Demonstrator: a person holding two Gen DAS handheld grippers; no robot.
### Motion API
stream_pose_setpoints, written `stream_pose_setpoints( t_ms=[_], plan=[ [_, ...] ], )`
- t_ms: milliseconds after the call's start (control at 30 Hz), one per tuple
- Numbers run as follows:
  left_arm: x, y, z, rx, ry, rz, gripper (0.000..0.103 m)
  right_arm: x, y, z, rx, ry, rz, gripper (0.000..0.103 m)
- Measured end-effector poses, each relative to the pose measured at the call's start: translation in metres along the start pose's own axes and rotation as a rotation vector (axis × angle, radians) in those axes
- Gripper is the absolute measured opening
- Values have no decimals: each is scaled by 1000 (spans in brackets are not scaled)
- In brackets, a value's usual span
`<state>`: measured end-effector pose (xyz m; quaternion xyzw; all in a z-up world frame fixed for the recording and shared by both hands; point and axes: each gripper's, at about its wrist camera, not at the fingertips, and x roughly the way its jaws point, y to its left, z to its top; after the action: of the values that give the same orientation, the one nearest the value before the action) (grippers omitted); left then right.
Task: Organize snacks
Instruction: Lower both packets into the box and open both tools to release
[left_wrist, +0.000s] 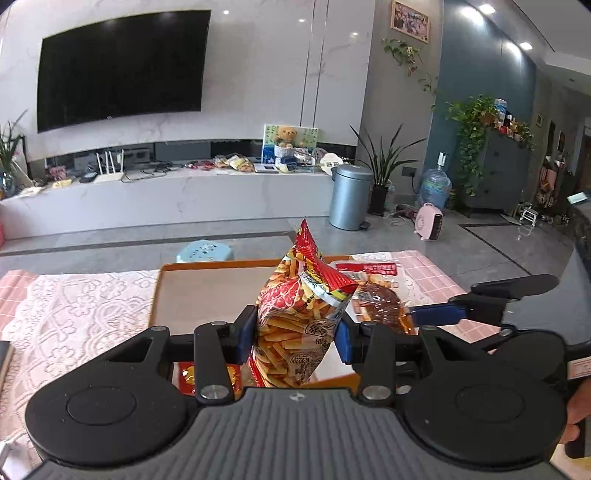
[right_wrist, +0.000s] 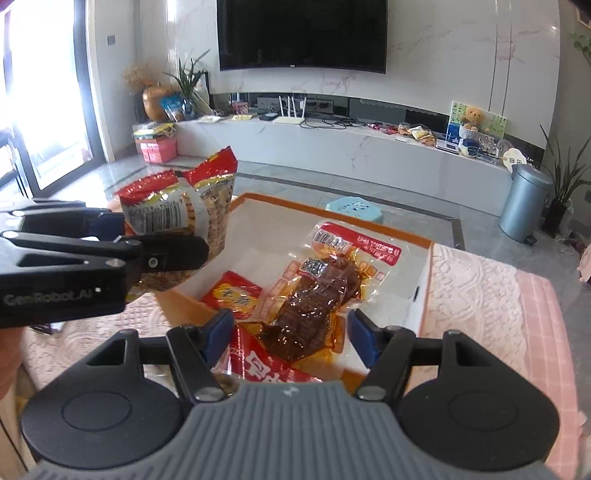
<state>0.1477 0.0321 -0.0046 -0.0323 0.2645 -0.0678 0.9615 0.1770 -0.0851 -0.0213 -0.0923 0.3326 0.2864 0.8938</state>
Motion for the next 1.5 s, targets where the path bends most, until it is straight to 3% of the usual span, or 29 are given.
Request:
stream_pose_setpoints(
  t_ms=[467,633,1000,1500],
  plan=[
    [68,19,9,-102,154,-12,48,80,-36,25,-88,186,-79,66],
    [90,23,2,-119,251,29,48,103,-37,28,-138,242,-90,66],
    [123,33,-10,-137,394,38,48,148,-43,27,-147,397,-51,67],
    [133,39,-16,-146,474,96,49,173,-37,32,-194,522,-101,68]
  ],
)
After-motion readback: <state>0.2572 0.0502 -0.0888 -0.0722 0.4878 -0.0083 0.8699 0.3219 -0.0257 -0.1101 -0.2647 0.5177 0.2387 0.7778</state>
